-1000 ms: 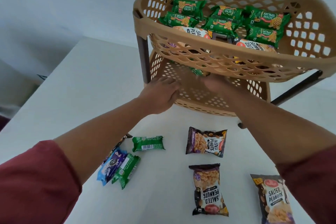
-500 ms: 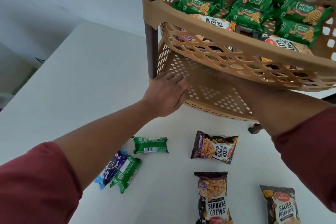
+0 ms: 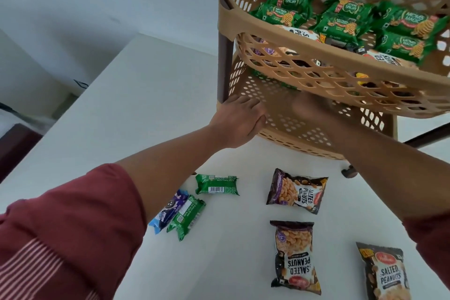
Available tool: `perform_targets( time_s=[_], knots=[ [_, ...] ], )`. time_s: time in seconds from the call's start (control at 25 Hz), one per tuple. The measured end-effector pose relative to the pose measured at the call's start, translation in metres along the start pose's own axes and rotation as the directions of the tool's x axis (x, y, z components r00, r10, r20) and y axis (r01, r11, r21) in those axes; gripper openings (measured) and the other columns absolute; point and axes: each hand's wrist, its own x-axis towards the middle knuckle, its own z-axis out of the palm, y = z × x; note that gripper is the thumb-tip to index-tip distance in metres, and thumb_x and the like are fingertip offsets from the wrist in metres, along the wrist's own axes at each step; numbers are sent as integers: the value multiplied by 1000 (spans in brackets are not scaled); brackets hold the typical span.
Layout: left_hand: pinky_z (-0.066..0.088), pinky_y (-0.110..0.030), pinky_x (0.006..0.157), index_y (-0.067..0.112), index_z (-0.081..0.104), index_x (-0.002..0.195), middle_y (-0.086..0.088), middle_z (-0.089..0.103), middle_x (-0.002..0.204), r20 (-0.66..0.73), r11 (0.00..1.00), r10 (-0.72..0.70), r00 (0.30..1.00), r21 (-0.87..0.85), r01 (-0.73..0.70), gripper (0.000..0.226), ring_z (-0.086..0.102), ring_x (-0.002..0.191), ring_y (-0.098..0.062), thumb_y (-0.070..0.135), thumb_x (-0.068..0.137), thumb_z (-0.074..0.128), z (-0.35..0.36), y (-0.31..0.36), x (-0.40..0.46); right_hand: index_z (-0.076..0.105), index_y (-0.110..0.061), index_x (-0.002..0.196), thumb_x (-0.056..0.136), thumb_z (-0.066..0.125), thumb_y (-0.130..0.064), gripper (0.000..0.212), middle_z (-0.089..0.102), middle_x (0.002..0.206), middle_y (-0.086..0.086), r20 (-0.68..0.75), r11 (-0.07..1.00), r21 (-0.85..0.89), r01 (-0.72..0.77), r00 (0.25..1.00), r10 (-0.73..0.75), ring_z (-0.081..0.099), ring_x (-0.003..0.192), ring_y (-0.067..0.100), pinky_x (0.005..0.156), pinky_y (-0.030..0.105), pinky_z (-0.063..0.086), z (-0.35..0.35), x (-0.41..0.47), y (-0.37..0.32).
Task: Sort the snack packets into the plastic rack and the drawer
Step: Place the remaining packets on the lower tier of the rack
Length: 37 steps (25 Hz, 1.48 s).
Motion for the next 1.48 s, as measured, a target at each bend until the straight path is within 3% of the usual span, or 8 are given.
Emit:
perform_targets(
  time_s=[0.2, 0.36, 0.48, 0.64, 0.88, 1.12, 1.32, 1.48],
  knots=[
    [45, -40, 95, 12, 63, 117, -6, 63, 123, -90, 988, -15, 996, -154, 1, 22, 56, 117, -26, 24, 102, 52, -33, 14, -37, 60, -28, 124, 90, 56, -39, 36, 59, 129, 1, -338, 894, -161, 418, 828, -448, 50, 122, 30, 101, 50, 38, 12, -101, -9],
    [54, -38, 79, 19, 64, 111, 1, 62, 110, 4, 941, -271, 963, -211, 266, 18, 61, 99, -22, 27, 95, 62, -40, 25, -142, 69, -22, 118, 93, 58, -32, 29, 69, 118, -2, -180, 789, -32, 614, 773, -609, 58, 112, 23, 97, 44, 42, 53, -166, -12],
    [54, -36, 84, 27, 62, 124, 5, 61, 116, 292, 887, -407, 866, -101, 451, 33, 60, 110, -21, 40, 94, 62, -30, 38, -216, 59, -25, 138, 95, 59, -32, 44, 58, 142, -3, 156, 807, -33, 589, 801, -578, 48, 130, 21, 106, 41, 34, 92, -184, -14],
    [46, -39, 101, 25, 56, 141, 4, 60, 135, 275, 902, -423, 863, 37, 430, 55, 51, 128, -27, 41, 90, 67, -10, 64, -258, 24, -29, 158, 94, 58, -40, 74, 30, 163, -2, 409, 757, -217, 616, 762, -502, 26, 147, 22, 112, 46, 22, 126, -195, -8],
    [48, -45, 99, 26, 64, 129, 7, 65, 127, 156, 927, -359, 920, -53, 370, 51, 58, 122, -24, 26, 80, 80, 6, 93, -268, 45, -18, 139, 89, 56, -23, 51, 51, 131, 6, 392, 754, -325, 571, 807, -442, 49, 116, 30, 92, 43, 42, 130, -229, 14],
    [35, -57, 109, 31, 60, 130, -8, 34, 159, 231, 820, -559, 797, 6, 573, 50, 27, 147, -39, 47, 84, 71, 12, 84, -283, 36, -18, 149, 92, 56, -29, 61, 51, 135, 6, 300, 777, -271, 568, 817, -492, 51, 115, 30, 92, 43, 44, 130, -247, 18],
    [42, -50, 103, 34, 65, 117, -5, 31, 153, 255, 790, -561, 787, -117, 601, 51, 34, 135, -35, 52, 72, 79, 13, 79, -280, 41, -23, 131, 90, 48, -33, 42, 56, 92, -1, 267, 862, -131, 489, 855, -444, 58, 83, 26, 66, 36, 48, 128, -260, 20],
    [35, -48, 106, 42, 60, 117, 4, 29, 156, 348, 704, -630, 694, -119, 700, 55, 28, 140, -27, 63, 68, 72, 18, 82, -281, 48, -16, 130, 92, 51, -33, 41, 45, 128, 4, 304, 828, -245, 504, 851, -428, 47, 112, 29, 83, 40, 50, 128, -261, 27]
  ],
)
